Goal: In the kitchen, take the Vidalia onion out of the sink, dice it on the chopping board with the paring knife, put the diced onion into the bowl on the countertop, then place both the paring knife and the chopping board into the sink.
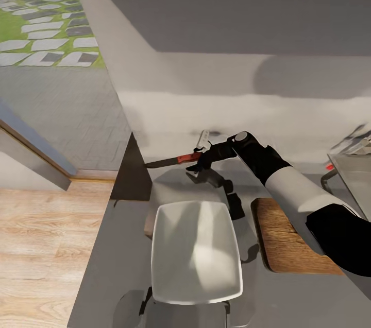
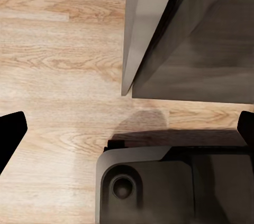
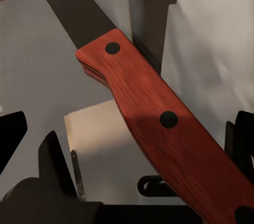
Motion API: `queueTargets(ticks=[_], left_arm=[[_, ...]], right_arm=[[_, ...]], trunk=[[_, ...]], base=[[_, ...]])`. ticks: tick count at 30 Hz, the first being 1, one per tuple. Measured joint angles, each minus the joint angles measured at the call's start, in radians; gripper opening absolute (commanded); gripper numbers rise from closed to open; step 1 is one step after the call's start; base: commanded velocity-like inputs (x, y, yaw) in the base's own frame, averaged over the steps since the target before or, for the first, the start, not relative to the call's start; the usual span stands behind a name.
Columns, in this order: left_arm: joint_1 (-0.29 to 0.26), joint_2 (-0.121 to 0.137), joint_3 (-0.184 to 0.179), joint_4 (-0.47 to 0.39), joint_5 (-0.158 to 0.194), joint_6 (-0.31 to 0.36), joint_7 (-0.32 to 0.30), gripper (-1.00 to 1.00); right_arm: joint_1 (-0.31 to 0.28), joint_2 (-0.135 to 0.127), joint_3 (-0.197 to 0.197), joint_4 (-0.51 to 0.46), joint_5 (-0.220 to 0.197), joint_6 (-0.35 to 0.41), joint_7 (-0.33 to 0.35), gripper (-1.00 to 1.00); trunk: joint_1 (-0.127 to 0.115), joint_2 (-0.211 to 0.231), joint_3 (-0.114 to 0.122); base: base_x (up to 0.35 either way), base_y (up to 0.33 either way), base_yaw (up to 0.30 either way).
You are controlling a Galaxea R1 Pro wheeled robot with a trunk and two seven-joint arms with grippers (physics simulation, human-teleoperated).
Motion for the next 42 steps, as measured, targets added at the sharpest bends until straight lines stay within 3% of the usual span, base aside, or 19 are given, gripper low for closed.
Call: queueTargets(ticks=[1,2,18,42], left_arm=[[0.000,0.000,0.000,0.000,0.000,0.000,0.000,1.00],[0.000,0.000,0.000,0.000,0.000,0.000,0.000,1.00],[0.000,0.000,0.001,-0.001,0.000,0.000,0.000,1.00],[0.000,0.001,0.003,-0.005,0.000,0.001,0.000,1.00]], right_arm=[[0.000,0.000,0.000,0.000,0.000,0.000,0.000,1.00],[0.000,0.000,0.000,0.000,0.001,-0.001,-0.001,-1.00],[0.000,0.008,0.002,0.003,-0.004,0.008,0.000,-1.00],[0.001,0.012,0.008,-0.038,0.005,0.018,0.000,-1.00]], trunk=[[0.000,0.000,0.000],[0.000,0.000,0.000],[0.000,0.000,0.002],[0.000,0.001,0.038]], base=[[0.000,0.000,0.000],[0.000,0.000,0.000],[0.000,0.000,0.000],[0.000,0.000,0.000]])
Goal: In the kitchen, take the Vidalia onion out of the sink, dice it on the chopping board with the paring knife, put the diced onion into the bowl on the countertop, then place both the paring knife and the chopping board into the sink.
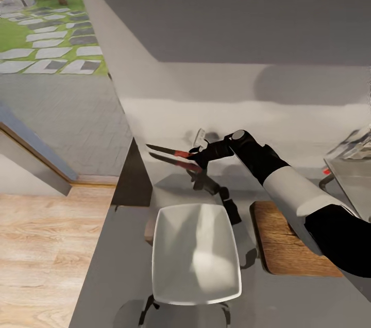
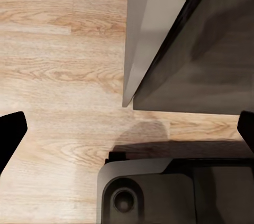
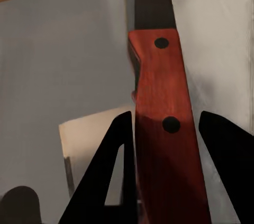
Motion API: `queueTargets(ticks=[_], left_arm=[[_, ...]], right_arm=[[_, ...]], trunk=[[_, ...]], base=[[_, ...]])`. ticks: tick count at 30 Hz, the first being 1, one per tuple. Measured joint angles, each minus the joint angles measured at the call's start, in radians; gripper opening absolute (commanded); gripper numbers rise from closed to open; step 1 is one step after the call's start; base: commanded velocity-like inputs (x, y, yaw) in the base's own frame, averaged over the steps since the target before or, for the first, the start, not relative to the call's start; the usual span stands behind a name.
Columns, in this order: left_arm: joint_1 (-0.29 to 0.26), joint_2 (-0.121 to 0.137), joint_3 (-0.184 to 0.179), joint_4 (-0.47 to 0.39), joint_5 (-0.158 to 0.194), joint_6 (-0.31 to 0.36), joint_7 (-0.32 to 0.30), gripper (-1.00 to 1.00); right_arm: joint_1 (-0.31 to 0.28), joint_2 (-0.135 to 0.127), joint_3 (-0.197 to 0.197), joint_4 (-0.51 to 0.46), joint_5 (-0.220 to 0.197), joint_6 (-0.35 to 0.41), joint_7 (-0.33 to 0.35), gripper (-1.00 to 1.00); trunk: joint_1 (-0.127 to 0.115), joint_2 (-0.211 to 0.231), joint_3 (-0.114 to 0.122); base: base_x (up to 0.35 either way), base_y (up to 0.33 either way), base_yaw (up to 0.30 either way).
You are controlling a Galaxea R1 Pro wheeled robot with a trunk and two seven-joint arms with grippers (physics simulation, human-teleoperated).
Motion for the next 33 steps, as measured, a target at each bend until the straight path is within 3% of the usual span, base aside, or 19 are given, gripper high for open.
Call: queueTargets(ticks=[9,33], left_arm=[[0.000,0.000,0.001,0.000,0.000,-0.001,0.000,1.00],[0.000,0.000,0.002,0.000,0.000,-0.001,0.000,1.00]], right_arm=[[0.000,-0.004,0.000,-0.042,-0.001,0.003,0.001,-1.00],[0.001,-0.011,-0.001,-0.162,-0.001,0.068,0.001,-1.00]], trunk=[[0.000,0.000,0.014],[0.000,0.000,0.053]], base=[[-0.058,0.000,0.000],[-0.303,0.000,0.000]])
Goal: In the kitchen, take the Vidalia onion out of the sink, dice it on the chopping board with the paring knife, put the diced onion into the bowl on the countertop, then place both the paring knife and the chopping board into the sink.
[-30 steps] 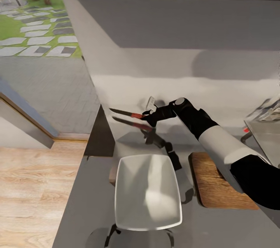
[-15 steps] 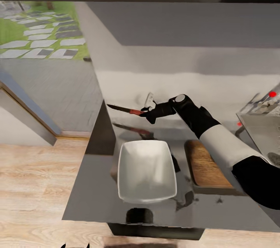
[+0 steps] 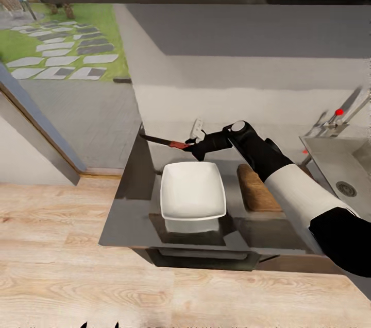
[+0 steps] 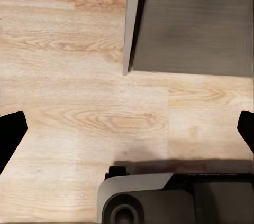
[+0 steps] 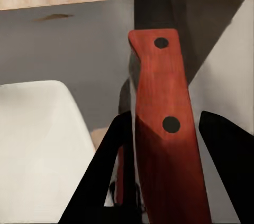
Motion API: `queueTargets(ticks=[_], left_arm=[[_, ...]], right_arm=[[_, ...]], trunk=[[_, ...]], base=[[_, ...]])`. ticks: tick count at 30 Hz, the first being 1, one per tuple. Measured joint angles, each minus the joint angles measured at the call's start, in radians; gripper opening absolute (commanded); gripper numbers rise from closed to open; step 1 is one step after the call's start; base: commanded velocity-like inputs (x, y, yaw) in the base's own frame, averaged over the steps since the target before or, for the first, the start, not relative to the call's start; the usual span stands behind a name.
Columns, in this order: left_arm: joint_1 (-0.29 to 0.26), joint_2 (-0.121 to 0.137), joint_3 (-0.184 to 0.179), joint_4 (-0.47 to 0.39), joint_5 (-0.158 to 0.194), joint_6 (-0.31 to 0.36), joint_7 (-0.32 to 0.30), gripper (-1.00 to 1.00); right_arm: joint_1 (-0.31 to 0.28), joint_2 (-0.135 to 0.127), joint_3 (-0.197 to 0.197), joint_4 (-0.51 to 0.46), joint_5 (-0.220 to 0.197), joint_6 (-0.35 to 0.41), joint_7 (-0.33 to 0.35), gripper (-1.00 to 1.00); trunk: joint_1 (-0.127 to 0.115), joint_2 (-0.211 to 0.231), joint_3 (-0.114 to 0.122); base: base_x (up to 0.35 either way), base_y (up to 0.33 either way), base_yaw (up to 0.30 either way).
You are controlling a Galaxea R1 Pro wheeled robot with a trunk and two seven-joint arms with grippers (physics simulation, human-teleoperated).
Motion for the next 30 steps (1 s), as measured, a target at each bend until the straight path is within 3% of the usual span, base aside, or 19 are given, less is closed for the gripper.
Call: queueTargets(ticks=[5,16,22,25,30], left_arm=[[0.000,0.000,0.000,0.000,0.000,0.000,0.000,1.00],[0.000,0.000,0.000,0.001,0.000,0.001,0.000,1.00],[0.000,0.000,0.000,0.001,0.000,0.001,0.000,1.00],[0.000,-0.001,0.000,0.002,0.000,0.001,0.000,1.00],[0.000,-0.001,0.000,0.004,0.000,0.001,0.000,1.00]], right_arm=[[0.000,-0.001,-0.001,-0.026,0.001,0.018,-0.001,-1.00],[0.001,-0.002,-0.002,-0.159,0.002,0.142,-0.009,-1.00],[0.001,-0.004,-0.003,-0.230,0.002,0.201,-0.053,-1.00],[0.001,-0.018,-0.003,-0.264,0.001,0.235,-0.090,-1.00],[0.001,-0.066,-0.001,-0.345,-0.001,0.268,-0.141,-1.00]], trunk=[[0.000,0.000,0.008],[0.000,0.000,0.026],[0.000,0.000,0.035],[0.000,0.000,0.040],[0.000,0.000,0.048]], base=[[-0.044,0.000,0.000],[-0.002,0.000,0.000],[0.000,0.000,0.000],[0.000,0.000,0.000],[0.000,0.000,0.000]])
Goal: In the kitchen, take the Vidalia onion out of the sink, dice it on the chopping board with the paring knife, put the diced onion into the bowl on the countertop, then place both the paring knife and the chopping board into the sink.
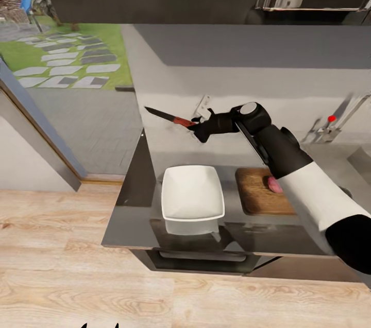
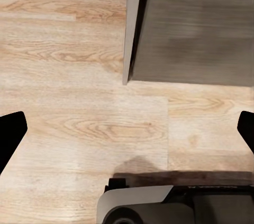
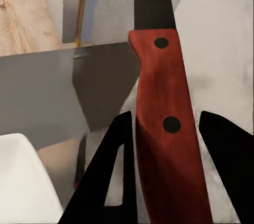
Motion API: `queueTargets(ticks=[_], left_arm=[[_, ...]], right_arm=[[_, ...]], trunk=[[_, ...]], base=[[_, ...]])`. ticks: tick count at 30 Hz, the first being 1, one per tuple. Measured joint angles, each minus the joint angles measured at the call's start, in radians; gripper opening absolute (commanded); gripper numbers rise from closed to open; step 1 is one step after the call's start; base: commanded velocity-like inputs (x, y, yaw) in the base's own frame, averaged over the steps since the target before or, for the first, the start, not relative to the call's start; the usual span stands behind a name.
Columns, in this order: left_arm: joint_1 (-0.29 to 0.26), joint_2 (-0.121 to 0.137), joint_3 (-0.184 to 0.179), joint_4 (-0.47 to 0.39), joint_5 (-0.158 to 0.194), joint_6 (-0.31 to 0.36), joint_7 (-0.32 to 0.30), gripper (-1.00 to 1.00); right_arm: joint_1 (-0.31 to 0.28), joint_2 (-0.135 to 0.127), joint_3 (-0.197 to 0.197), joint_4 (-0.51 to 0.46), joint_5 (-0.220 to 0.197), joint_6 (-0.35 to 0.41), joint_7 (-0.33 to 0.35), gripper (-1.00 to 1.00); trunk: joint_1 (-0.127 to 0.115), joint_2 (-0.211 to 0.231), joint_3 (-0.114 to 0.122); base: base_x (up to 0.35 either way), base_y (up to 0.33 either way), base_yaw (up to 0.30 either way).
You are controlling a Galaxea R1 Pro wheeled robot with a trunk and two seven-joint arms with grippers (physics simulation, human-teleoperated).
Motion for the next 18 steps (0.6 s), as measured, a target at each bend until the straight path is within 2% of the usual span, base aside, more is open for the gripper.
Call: queueTargets(ticks=[3,8,11,15,18], left_arm=[[0.000,0.000,0.002,0.004,0.000,0.000,0.000,1.00],[0.000,0.000,0.003,0.008,0.000,0.000,0.000,1.00],[0.000,0.000,0.003,0.010,0.000,0.000,0.000,1.00],[0.000,0.000,0.003,0.011,0.000,0.000,0.000,1.00],[0.000,0.000,0.003,0.010,0.000,0.000,0.000,1.00]], right_arm=[[0.001,-0.022,0.000,-0.027,0.000,0.007,-0.009,-1.00],[0.007,-0.042,-0.001,-0.082,-0.001,0.021,-0.027,-1.00],[0.021,-0.065,0.000,-0.147,-0.004,0.026,-0.070,-1.00],[0.080,-0.084,0.000,-0.245,-0.008,0.049,-0.139,-1.00],[0.123,-0.088,0.000,-0.300,-0.008,0.069,-0.178,-1.00]], trunk=[[0.000,0.000,0.003],[0.000,0.000,0.005],[0.000,0.000,0.005],[0.000,0.000,0.005],[0.000,0.000,0.005]], base=[[0.000,0.000,0.000],[0.000,0.000,0.000],[0.000,0.000,0.000],[0.000,0.000,0.000],[0.000,0.000,0.000]])
